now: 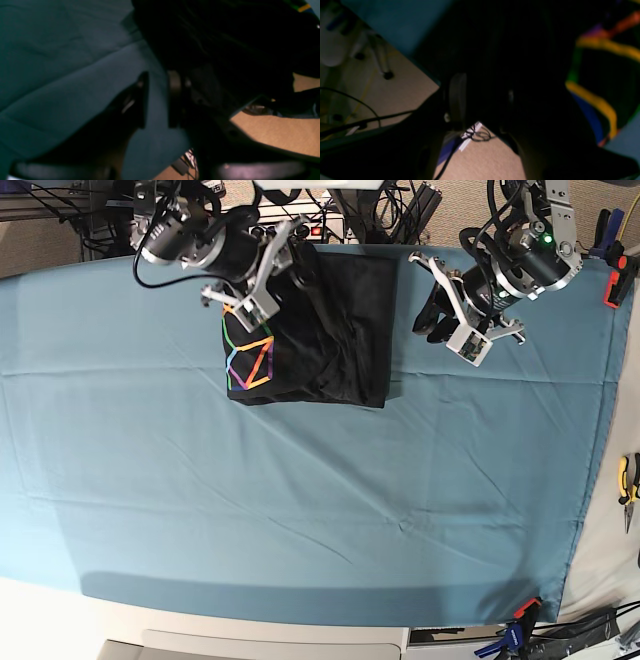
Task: Fold the T-shirt properly
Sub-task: 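Press the folded end flat onto the shirt with the right gripper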
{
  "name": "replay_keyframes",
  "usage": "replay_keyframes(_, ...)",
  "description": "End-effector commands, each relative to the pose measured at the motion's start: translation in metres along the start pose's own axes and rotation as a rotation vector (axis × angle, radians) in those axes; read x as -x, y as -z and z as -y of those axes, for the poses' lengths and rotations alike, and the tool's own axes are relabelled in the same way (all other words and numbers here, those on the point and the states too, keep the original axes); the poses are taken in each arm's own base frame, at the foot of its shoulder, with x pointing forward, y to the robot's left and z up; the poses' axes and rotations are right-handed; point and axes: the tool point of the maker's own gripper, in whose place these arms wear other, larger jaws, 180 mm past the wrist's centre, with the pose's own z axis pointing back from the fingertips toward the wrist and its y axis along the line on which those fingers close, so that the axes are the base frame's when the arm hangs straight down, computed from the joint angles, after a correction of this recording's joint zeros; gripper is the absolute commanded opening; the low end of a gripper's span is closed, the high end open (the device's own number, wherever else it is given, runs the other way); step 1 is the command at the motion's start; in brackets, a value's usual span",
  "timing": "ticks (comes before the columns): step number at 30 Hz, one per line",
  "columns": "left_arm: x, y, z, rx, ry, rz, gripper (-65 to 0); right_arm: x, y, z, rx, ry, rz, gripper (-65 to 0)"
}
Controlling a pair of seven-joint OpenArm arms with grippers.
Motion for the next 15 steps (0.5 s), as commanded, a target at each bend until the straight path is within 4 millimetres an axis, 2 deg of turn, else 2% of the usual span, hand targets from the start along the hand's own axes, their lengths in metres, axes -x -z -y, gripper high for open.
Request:
replay_keyframes(1, -0.013, -0.003, 0.002, 0.008, 0.007, 0.051, -50.8, -0.012, -0.003, 0.0, 0.008, -0.005, 0.05, -44.9)
replay_keyframes(7, -0.013, -0.003, 0.002, 0.008, 0.008, 0.052, -50.8, -0.008, -0.001, 0.007, 0.059, -0.028, 0.025, -44.9)
replay_keyframes(15, -0.013, -0.003, 0.002, 0.008, 0.008, 0.053, -50.8, 0.016, 0.027, -0.012, 0.044, -0.049, -0.085, -44.9)
